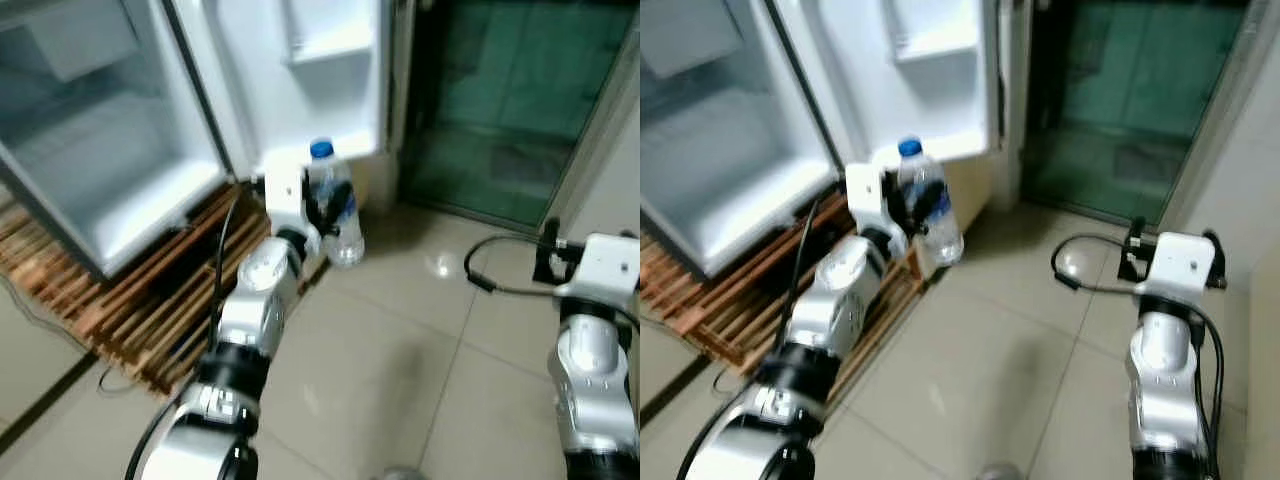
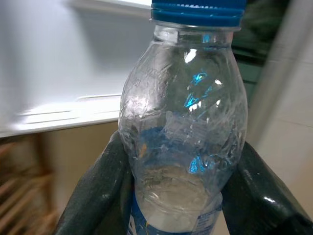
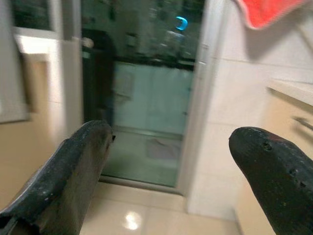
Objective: Restocking fridge
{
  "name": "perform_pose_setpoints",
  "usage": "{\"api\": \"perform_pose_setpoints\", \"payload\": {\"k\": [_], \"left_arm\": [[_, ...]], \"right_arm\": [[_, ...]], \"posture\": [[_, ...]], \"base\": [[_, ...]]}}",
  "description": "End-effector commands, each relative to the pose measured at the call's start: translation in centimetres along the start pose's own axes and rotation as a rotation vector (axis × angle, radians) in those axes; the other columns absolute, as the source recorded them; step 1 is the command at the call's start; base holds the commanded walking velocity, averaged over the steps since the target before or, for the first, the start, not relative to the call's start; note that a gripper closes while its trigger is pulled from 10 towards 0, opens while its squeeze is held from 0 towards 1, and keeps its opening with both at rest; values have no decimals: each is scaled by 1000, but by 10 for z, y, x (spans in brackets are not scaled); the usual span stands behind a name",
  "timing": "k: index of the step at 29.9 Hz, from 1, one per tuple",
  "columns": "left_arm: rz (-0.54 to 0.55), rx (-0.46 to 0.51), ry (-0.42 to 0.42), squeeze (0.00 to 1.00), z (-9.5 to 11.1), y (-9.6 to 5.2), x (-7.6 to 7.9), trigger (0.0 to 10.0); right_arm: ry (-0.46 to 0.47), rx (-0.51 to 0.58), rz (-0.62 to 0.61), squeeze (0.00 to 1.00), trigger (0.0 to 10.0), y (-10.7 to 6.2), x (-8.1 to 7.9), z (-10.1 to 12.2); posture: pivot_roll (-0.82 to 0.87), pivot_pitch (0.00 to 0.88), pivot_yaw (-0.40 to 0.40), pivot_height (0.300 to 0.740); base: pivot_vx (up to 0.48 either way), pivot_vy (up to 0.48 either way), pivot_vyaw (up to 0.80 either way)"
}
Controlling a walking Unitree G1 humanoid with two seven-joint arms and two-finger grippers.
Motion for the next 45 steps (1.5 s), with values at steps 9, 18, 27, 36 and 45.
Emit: {"api": "perform_pose_setpoints", "payload": {"k": [9,18,27,36,45], "left_arm": [[151,-62,188,0,-18,-21,-51,10000],[176,-130,224,0,-53,-76,-63,10000],[101,9,260,0,-14,-59,-38,10000],[-45,73,303,0,10,-40,-11,10000],[-31,47,214,0,4,-35,-10,10000]], "right_arm": [[51,16,14,0,10000,-2,-7,8],[31,-60,147,0,10000,-1,-29,-5],[35,-92,159,0,10000,4,-33,-13],[75,-60,129,0,10000,2,-42,-9],[70,-51,133,0,10000,3,-42,-7]], "posture": [[-198,0,95,740],[-148,0,-16,740],[-122,0,-26,740],[-149,0,45,740],[-158,0,42,740]], "base": [[0,0,0],[0,0,0],[0,0,336],[407,-224,199],[442,0,0]]}}
Point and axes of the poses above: a point about 5 cm out from each wrist's last joint towards the gripper, its own y axis pointing out of the wrist towards the gripper, its own z axis along the axis of the wrist's last joint, x = y × z, the point moved 5 cm from there along y, pointing out of the wrist towards the gripper, and after that the axes turned 14 degrees about y, right-handed, at the moved point
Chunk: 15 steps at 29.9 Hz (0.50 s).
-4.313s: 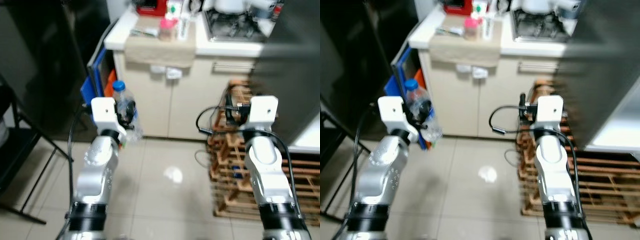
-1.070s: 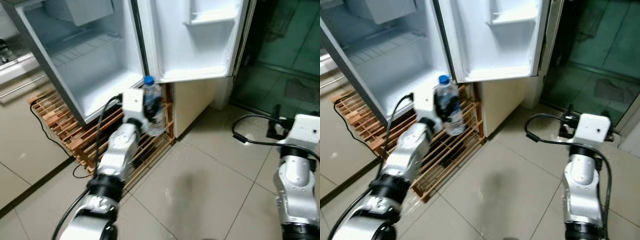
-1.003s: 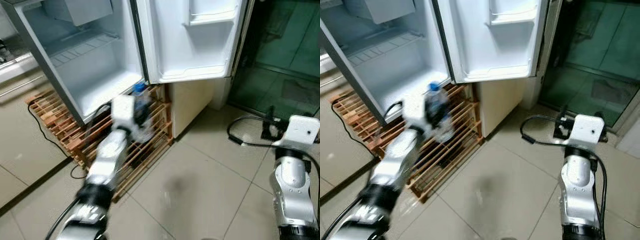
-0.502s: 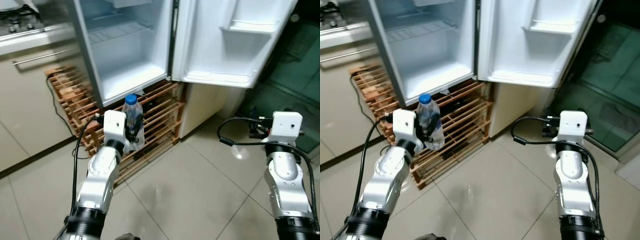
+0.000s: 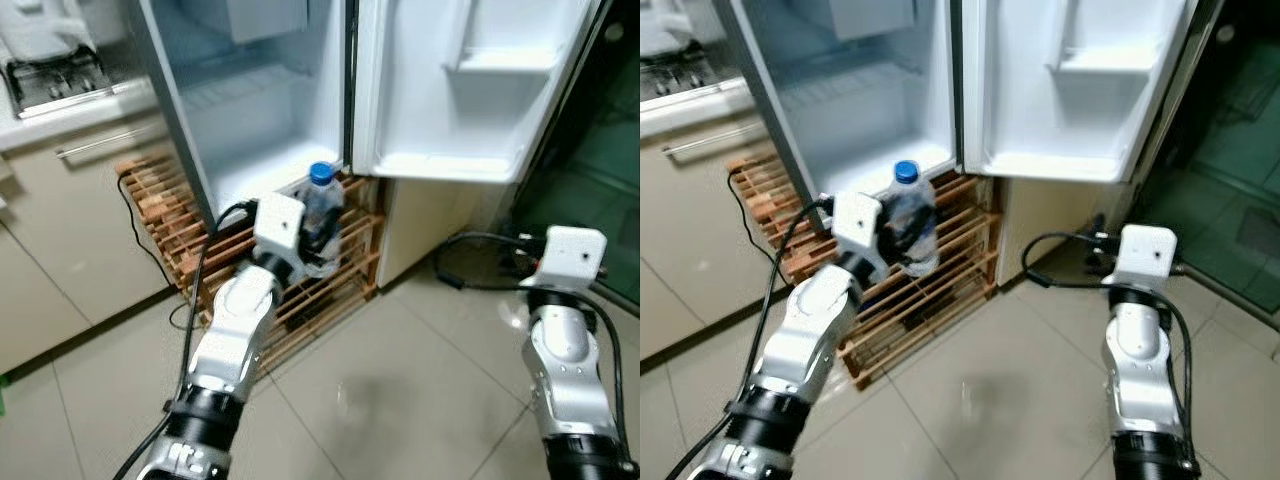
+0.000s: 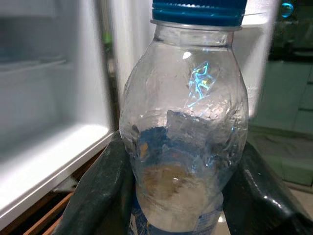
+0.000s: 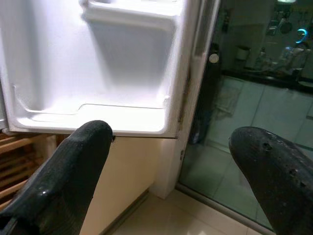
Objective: Restocking fridge
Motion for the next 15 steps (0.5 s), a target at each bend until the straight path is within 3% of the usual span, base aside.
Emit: {"api": "perform_pose_setpoints", "payload": {"k": [1,9,15], "left_arm": [[43,-13,-10,0,-2,0,-13,10000],[106,-67,-80,0,-17,-2,-25,10000],[108,-70,-72,0,-18,-2,-24,10000]], "right_arm": [[4,18,16,0,10000,1,-5,5],[21,7,14,0,10000,0,-5,3],[20,-2,25,0,10000,0,-8,1]], "posture": [[-160,0,42,740],[-162,0,45,740],[-160,0,39,740]], "base": [[472,0,0],[472,0,0],[472,0,0]]}}
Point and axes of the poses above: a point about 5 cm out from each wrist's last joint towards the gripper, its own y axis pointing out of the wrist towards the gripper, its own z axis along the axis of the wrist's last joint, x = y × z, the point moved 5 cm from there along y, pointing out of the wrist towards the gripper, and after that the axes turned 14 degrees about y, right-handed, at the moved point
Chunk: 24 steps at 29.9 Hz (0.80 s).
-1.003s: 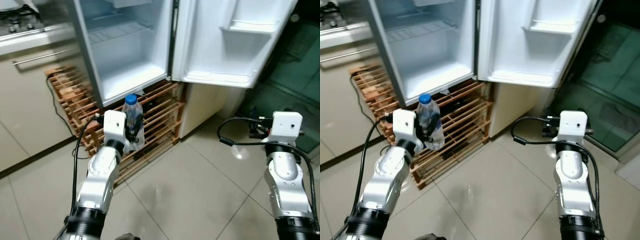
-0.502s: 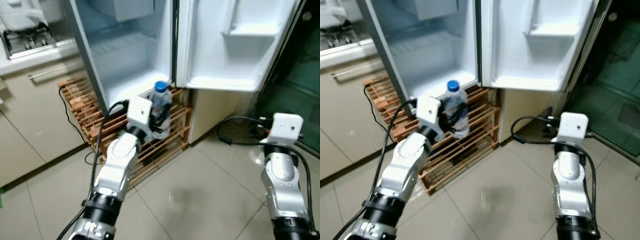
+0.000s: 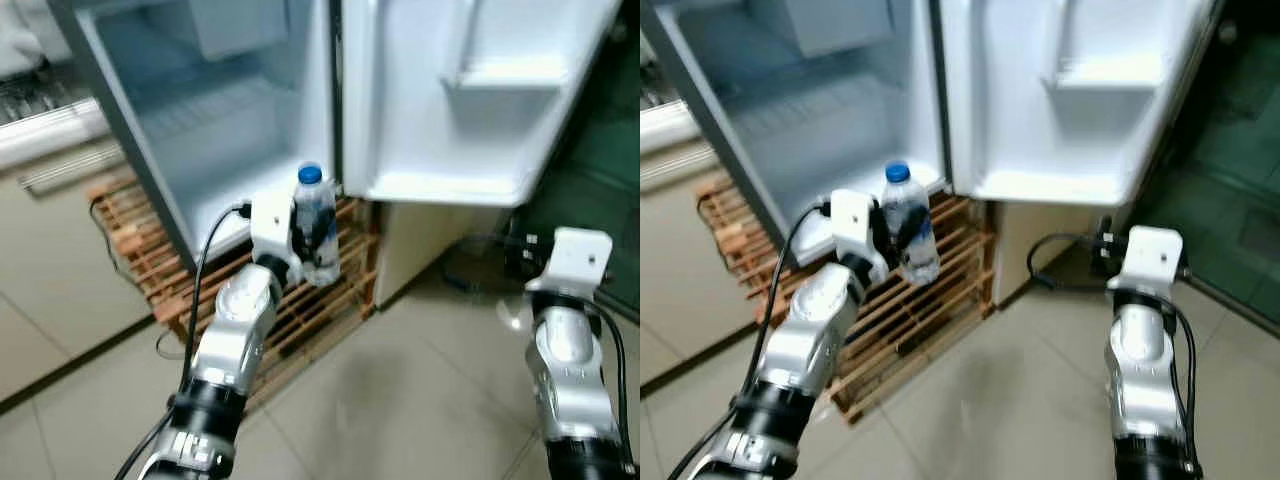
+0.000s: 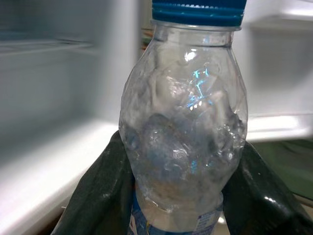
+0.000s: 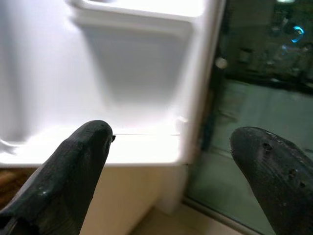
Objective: Restocking fridge
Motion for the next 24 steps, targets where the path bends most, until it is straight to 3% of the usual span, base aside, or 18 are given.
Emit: {"api": "perform_pose_setpoints", "payload": {"k": [1,5,7,8,11,16,18,20,24], "left_arm": [[23,10,9,0,4,2,-6,10000],[32,-4,7,0,-2,2,-8,10000],[55,-43,9,0,-16,-3,-16,10000],[70,-92,21,0,-32,-12,-25,10000],[54,-130,42,0,-47,-30,-27,10000],[2,-139,34,0,-51,-47,-18,10000],[-85,-114,93,0,-48,-72,-10,10000],[-63,-135,94,0,-51,-86,-19,10000],[31,-138,43,0,-47,-94,-31,10000]], "right_arm": [[6,-8,18,0,10000,-1,-4,-1],[10,-9,27,0,10000,-2,-6,-1],[22,-13,41,0,10000,-2,-9,-1],[34,-16,58,0,10000,-2,-12,-1],[40,-37,85,0,10000,-4,-16,-5],[37,-77,107,0,10000,-8,-17,-13],[75,-163,24,0,10000,-30,6,-34],[48,-195,18,0,10000,-48,17,-41],[14,-192,22,0,10000,-58,28,-36]], "posture": [[-160,0,39,740],[-162,3,41,740],[-165,5,43,740],[-166,13,38,740],[-155,26,10,740],[-140,32,-10,740],[-125,30,-21,740],[-128,25,-11,740],[-141,29,-8,740]], "base": [[472,0,0],[472,0,0],[472,0,0],[472,0,0],[311,0,0],[0,0,0],[0,0,0],[0,0,0],[0,0,0]]}}
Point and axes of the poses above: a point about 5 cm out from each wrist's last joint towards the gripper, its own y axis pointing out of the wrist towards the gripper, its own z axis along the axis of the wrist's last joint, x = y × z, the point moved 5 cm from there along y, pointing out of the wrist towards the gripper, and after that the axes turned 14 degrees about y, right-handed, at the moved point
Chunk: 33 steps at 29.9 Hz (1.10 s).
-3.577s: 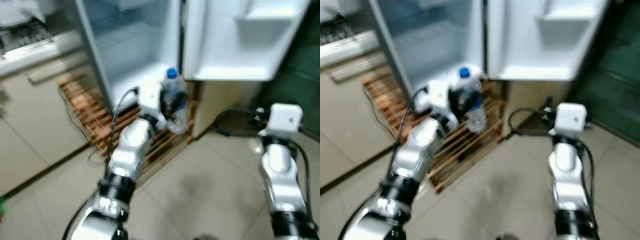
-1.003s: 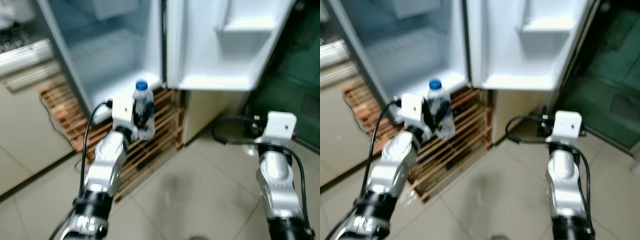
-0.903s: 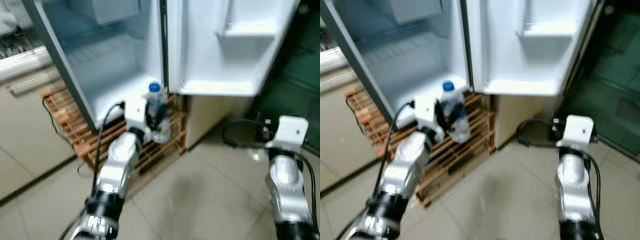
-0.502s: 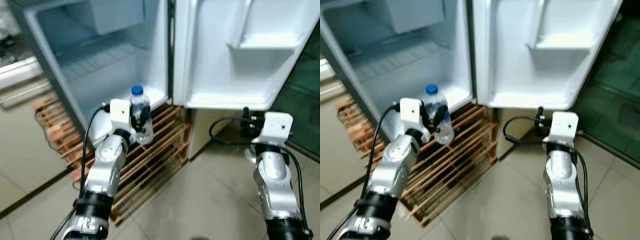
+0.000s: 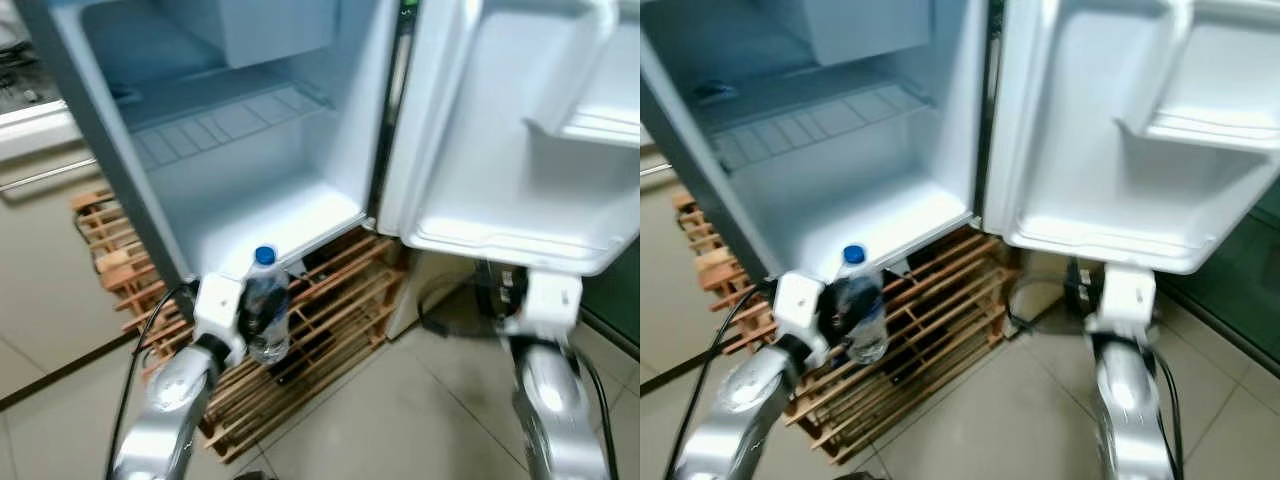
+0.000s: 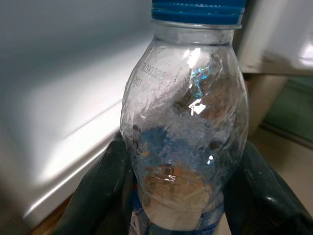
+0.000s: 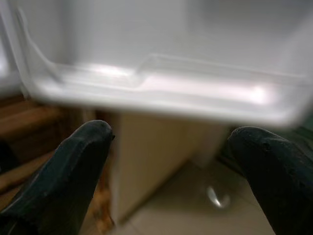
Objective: Restocking fridge
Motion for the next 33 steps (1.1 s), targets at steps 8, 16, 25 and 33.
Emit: {"api": "perform_pose_setpoints", "payload": {"k": [8,16,25,33], "left_arm": [[52,148,49,0,53,33,-4,10000],[33,132,10,0,51,46,4,10000],[34,113,-8,0,48,57,11,10000],[25,146,12,0,60,63,10,10000]], "right_arm": [[-11,100,60,0,10000,22,-16,35],[-13,131,68,0,10000,29,-20,45],[-13,119,66,0,10000,28,-20,39],[-9,116,47,0,10000,25,-17,35]], "posture": [[-141,4,-8,740],[-159,0,6,740],[-166,1,11,740],[-170,13,28,740]], "base": [[0,-415,0],[0,-460,0],[27,-418,0],[81,-132,0]]}}
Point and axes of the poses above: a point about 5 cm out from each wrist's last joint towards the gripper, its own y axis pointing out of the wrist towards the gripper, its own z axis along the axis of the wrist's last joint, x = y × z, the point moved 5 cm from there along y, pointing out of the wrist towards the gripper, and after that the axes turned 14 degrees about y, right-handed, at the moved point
